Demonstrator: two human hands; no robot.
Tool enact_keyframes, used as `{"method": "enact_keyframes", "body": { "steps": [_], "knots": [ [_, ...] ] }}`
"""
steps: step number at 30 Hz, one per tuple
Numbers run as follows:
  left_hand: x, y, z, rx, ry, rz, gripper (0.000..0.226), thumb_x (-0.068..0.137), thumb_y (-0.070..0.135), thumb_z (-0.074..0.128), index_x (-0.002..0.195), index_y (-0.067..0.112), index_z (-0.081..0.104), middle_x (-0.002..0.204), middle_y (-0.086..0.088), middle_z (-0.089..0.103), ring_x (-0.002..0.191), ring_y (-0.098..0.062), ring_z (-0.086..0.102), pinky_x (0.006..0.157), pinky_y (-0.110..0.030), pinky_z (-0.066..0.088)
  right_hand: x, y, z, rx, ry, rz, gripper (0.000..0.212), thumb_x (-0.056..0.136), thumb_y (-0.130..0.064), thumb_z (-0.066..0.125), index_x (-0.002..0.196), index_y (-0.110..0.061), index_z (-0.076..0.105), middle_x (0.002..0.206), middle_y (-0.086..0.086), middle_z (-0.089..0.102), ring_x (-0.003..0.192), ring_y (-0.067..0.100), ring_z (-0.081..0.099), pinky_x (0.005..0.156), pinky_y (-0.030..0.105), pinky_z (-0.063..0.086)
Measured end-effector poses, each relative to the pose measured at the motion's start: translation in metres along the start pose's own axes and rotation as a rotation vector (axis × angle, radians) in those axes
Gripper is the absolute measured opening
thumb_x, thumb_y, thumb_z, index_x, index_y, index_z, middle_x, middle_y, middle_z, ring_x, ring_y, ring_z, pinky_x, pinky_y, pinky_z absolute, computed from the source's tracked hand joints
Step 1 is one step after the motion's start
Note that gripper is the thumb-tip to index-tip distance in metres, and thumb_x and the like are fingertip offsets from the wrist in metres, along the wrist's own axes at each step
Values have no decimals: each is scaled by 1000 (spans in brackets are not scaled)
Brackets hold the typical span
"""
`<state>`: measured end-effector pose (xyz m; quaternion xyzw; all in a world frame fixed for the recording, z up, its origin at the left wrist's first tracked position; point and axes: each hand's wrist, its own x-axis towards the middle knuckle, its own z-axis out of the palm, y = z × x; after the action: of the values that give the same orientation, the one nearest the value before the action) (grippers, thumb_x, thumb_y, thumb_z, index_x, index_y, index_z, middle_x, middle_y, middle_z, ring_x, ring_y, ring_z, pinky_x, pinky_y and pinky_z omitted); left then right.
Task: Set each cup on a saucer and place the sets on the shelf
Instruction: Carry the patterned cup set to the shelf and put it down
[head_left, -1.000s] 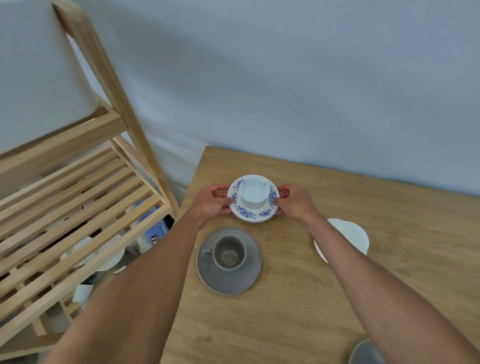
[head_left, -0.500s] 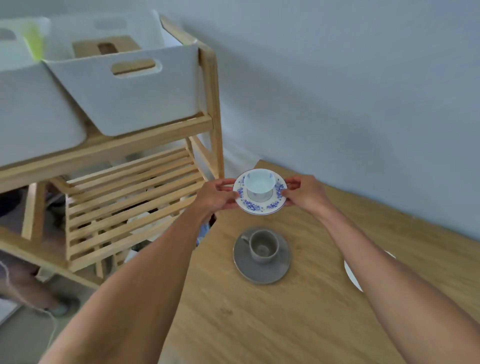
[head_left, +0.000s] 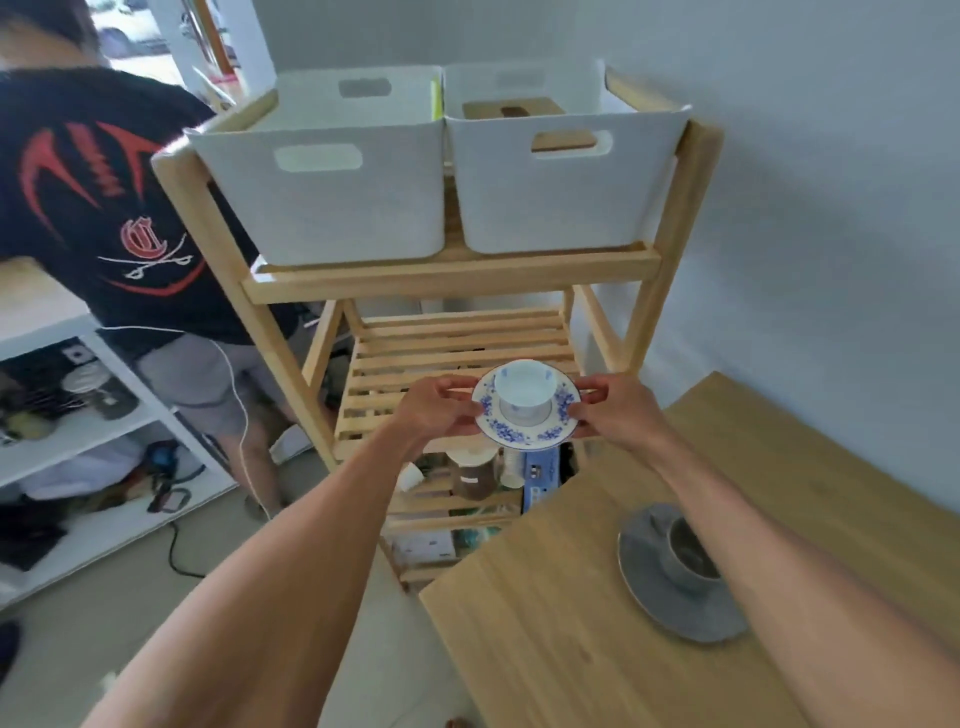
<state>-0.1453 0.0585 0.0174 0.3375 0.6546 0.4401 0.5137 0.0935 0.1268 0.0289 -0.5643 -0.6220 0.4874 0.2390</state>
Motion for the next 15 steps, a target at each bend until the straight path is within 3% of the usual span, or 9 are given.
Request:
{"method": "enact_keyframes", "body": {
  "steps": [2, 4, 7, 11, 15],
  "knots": [
    [7, -6, -20, -5, 38, -6, 38, 89, -7, 71, 125, 4, 67, 108, -13, 77, 90, -23, 77, 71, -30, 64, 19, -5, 24, -19, -36, -10, 39, 87, 3, 75, 125, -4, 70, 98, 11, 75, 75, 22, 78, 59, 26, 64],
    [17, -12, -38, 1, 84, -28, 38, 90, -6, 69, 127, 3, 66, 111, -13, 77, 95, -27, 77, 72, -32, 65, 40, -10, 48, -41, -59, -3, 36, 86, 3, 75, 121, -4, 71, 89, 4, 73, 67, 16, 75, 55, 22, 62],
    [38, -18, -64, -3, 134, -80, 38, 92, -6, 68, 128, 4, 64, 113, -12, 75, 98, -29, 76, 73, -34, 65, 74, -15, 82, -60, -96, -3, 35, 87, 3, 75, 120, -6, 70, 96, 7, 73, 66, 16, 73, 48, 21, 59],
    [85, -29, -96, 33, 201, -79, 35, 93, -6, 66, 126, 6, 67, 110, -9, 75, 95, -24, 76, 82, -39, 65, 130, -14, 126, -84, -117, -45, 37, 85, 4, 76, 121, -3, 71, 105, 15, 76, 79, 27, 77, 71, 40, 66],
    [136, -43, -122, 47, 287, -80, 36, 94, -3, 66, 129, 7, 66, 114, -10, 73, 97, -24, 76, 80, -36, 65, 187, -13, 164, -92, -132, -63, 36, 84, 4, 77, 118, -4, 71, 108, 16, 75, 80, 28, 78, 73, 44, 66]
  ]
}}
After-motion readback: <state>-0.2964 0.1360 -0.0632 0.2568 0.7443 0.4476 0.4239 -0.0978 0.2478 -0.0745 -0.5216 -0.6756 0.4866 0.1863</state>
